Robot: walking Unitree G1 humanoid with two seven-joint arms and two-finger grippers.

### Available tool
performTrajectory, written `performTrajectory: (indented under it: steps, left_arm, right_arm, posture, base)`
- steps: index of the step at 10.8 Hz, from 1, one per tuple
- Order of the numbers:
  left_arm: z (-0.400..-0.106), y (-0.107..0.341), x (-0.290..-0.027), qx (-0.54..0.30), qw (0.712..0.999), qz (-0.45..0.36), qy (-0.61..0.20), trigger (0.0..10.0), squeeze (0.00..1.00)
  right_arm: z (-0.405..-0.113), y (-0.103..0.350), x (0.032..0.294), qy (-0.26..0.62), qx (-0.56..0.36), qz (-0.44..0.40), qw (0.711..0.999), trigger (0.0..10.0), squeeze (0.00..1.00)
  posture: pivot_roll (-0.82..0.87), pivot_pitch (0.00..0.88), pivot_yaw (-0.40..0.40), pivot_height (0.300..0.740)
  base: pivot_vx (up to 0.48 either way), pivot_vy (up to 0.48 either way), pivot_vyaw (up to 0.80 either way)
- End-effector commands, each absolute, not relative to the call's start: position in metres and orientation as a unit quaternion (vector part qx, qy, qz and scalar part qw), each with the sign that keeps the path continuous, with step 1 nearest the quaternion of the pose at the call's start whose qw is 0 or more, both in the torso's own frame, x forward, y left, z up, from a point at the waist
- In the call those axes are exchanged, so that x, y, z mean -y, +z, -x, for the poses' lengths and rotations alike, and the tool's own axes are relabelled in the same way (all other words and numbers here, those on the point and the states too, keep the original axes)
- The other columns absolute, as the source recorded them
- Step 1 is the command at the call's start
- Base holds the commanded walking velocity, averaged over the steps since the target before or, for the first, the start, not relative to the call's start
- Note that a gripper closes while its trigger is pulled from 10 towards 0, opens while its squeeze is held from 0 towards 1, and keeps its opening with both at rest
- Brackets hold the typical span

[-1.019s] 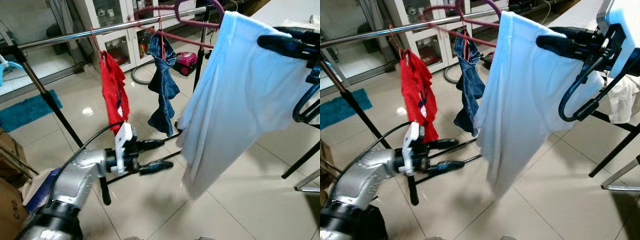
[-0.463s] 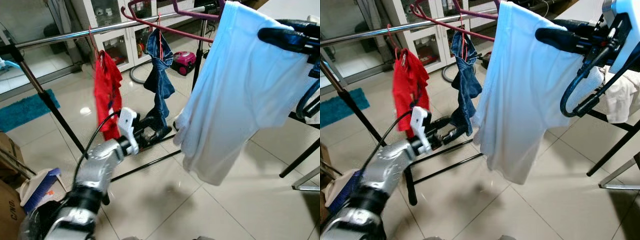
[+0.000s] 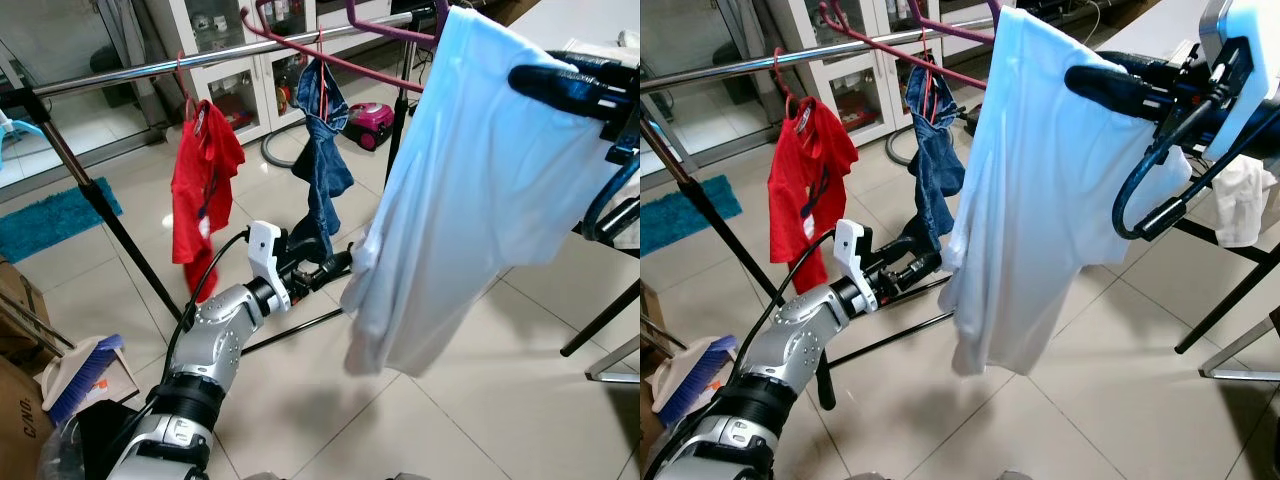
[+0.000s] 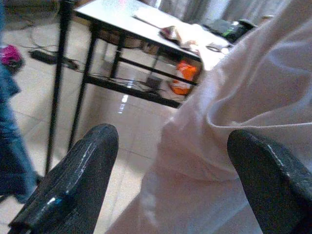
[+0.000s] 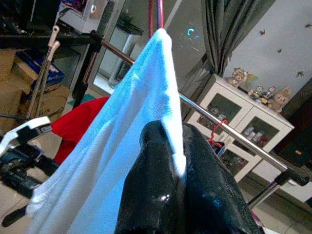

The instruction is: Hang hanger

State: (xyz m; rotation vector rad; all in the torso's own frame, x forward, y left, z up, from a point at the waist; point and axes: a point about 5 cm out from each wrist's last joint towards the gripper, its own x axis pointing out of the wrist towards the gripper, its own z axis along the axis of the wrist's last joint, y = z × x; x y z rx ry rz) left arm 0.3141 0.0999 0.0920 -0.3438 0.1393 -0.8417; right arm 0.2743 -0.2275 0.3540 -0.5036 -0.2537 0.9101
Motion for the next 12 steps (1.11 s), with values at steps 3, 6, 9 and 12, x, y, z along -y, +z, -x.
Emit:
performTrajectory:
  steps: [3,6,9,12]
  left_arm:
    - [-0.297,0.093,-0.113,-0.075,0.864,0.137,-0.478,10.0,0.0]
    - [-0.291,0.086,-0.136,-0.087,0.87,0.071,-0.481,10.0,0.0]
    - [-0.299,0.089,-0.118,-0.07,0.874,0.075,-0.475,10.0,0.0]
    - [-0.31,0.083,-0.107,-0.088,0.893,0.083,-0.435,10.0,0.0]
  right_arm:
    - [-0.271,0.358,0.228,0.425,0.142,0.238,0.862,0.0,0.0]
    - [-0.275,0.346,0.232,0.42,0.126,0.236,0.867,0.0,0.0]
    - [-0.272,0.35,0.225,0.431,0.136,0.233,0.861,0.0,0.0]
    - [-0.269,0.347,0.219,0.447,0.131,0.229,0.855,0.0,0.0]
  posture:
    - [-0.19,0.0,0.067,0.74]
    - [-0.18,0.0,0.061,0.74]
    - [-0.19,0.0,0.061,0.74]
    - [-0.21,0.0,0.064,0.74]
  base:
    - [0.0,0.0,0.0]
    - [0.0,0.0,0.0]
    - [0.0,0.0,0.0]
    - [0.0,0.0,0.0]
